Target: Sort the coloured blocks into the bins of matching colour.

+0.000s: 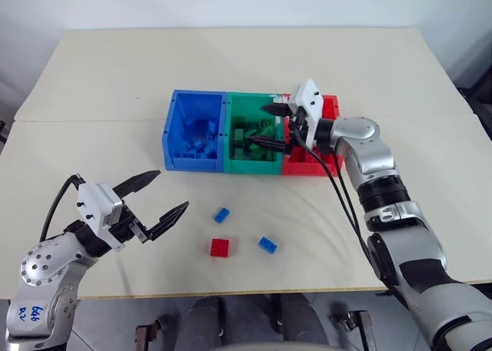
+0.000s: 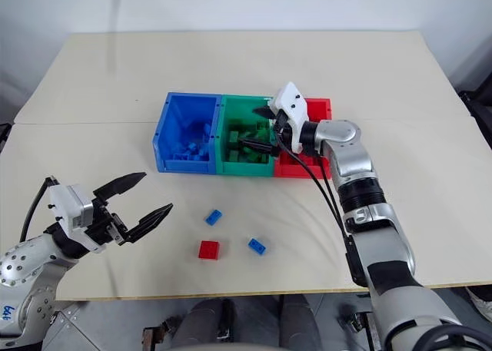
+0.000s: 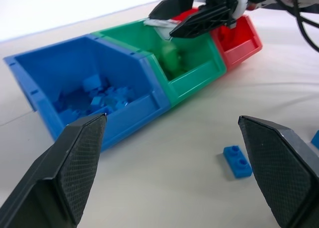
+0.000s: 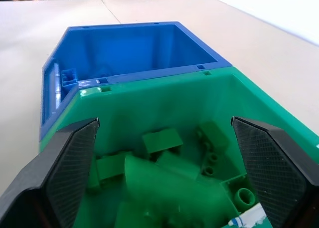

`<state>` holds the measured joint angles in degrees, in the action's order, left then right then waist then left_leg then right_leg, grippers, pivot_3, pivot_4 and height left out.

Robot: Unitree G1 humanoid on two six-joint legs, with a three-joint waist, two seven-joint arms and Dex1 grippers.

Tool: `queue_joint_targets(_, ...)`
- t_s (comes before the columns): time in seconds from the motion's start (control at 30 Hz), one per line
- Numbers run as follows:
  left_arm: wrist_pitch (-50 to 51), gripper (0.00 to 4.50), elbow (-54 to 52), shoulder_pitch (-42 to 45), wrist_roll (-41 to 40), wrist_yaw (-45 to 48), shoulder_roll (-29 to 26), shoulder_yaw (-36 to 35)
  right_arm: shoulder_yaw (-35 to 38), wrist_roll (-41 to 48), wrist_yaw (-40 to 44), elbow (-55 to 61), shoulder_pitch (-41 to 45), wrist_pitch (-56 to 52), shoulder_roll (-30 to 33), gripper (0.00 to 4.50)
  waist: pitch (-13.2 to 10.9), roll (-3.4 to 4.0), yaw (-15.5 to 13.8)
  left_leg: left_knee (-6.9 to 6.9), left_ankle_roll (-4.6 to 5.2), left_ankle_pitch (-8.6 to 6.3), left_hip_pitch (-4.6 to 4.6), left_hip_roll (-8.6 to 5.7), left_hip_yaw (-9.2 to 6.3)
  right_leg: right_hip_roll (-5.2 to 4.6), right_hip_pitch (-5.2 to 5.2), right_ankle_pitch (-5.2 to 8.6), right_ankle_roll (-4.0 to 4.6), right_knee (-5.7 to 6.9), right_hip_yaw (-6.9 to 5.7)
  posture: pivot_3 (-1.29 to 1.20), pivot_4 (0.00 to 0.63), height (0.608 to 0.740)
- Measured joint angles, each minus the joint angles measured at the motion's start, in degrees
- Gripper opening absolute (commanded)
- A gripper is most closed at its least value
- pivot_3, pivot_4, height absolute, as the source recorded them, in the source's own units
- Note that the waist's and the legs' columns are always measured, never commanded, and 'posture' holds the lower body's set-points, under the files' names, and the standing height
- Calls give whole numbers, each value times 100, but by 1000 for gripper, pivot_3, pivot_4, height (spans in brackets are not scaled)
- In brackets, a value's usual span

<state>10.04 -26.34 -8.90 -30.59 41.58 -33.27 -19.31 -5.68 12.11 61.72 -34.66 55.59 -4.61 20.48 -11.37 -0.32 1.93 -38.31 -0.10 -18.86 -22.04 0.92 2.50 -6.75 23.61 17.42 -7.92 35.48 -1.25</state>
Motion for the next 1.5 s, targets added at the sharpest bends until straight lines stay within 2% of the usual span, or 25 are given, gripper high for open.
queue_joint_targets(0.2, 137, 4500, 35, 25, -70, 254, -159, 67, 458, 761, 1109, 1268, -1236, -99, 885, 4480, 0, 0, -50, -36, 13, -8, -21, -6, -9, -4, -3, -2, -4, 0, -8, 0, 150, 740)
queue_joint_targets(0.33, 156, 4500, 149, 242, -66, 504, -236, 324, 904, 1211, 1695, 2112, -2380, -54, 1599, 4480, 0, 0, -65, -54, 14, -9, -16, -7, -10, 0, -15, -4, -7, 2, -11, 0, 150, 740)
queue_joint_targets(0.47, 168, 4500, 326, 439, 40, 893, -399, 744, 1555, 1235, 1702, 2436, -3719, 197, 2141, 4480, 0, 0, -89, -66, 13, -9, -13, -9, -4, 3, -18, -5, -9, 7, -6, 0, 150, 740)
queue_joint_targets(0.57, 113, 4500, 530, 768, 170, 1226, -441, 1133, 2023, 1249, 1731, 2600, -4574, 594, 2320, 4480, 0, 0, -133, -72, 11, -8, -3, -15, 8, 9, -20, -7, -12, 4, 4, 0, 150, 740)
queue_joint_targets(0.8, -287, 4500, 1232, 1775, 317, 2103, -438, 1810, 2747, 1320, 1747, 2901, -5956, 1080, 2502, 4480, 0, 1, -159, -71, 4, -3, 52, -10, 20, 18, -59, -12, -2, 13, 18, 0, 150, 740)
queue_joint_targets(0.87, -363, 4500, 1403, 1981, 358, 2249, -381, 1932, 2765, 1319, 1739, 2960, -6058, 1161, 2502, 4480, -1, 1, -134, -67, 15, -11, 95, -7, 23, 18, -103, -13, -2, 4, 19, 0, 150, 740)
queue_joint_targets(0.93, -380, 4500, 1498, 2099, 367, 2371, -362, 2020, 2735, 1317, 1707, 3018, -6047, 1204, 2502, 4480, -1, 1, -108, -67, 16, -11, 97, 3, 18, 15, -107, -17, -2, 4, 20, 0, 150, 740)
queue_joint_targets(1.1, -367, 4500, 1570, 2057, 367, 2394, -360, 1994, 2097, 1363, 1487, 3627, -5675, 703, 2439, 4480, -1, 1, -32, -67, 4, -5, 95, 21, 13, 15, -104, -17, -1, 6, 18, 0, 150, 740)
queue_joint_targets(1.23, -387, 4500, 1540, 1521, 357, 2186, -428, 1540, 1284, 1486, 1337, 4275, -5180, -133, 2355, 4480, -1, 1, -13, -65, 0, -9, 91, 30, 11, 12, -97, -15, 3, 2, 17, 0, 150, 740)
queue_joint_targets(1.37, -467, 4500, 1385, 748, 353, 2051, -599, 964, 398, 1478, 941, 4704, -4567, -926, 1870, 4480, 0, 0, -33, -64, -13, -18, 82, 39, -2, -15, -94, -12, 18, -6, 7, 0, 150, 740)
queue_joint_targets(1.5, -503, 4500, 1069, 91, 350, 1965, -619, 579, -393, 1102, 629, 4756, -4422, -1197, 1517, 4480, -1, 1, -86, -53, -14, -27, 68, 28, -32, -44, -92, -3, 35, -16, -8, 0, 150, 740)
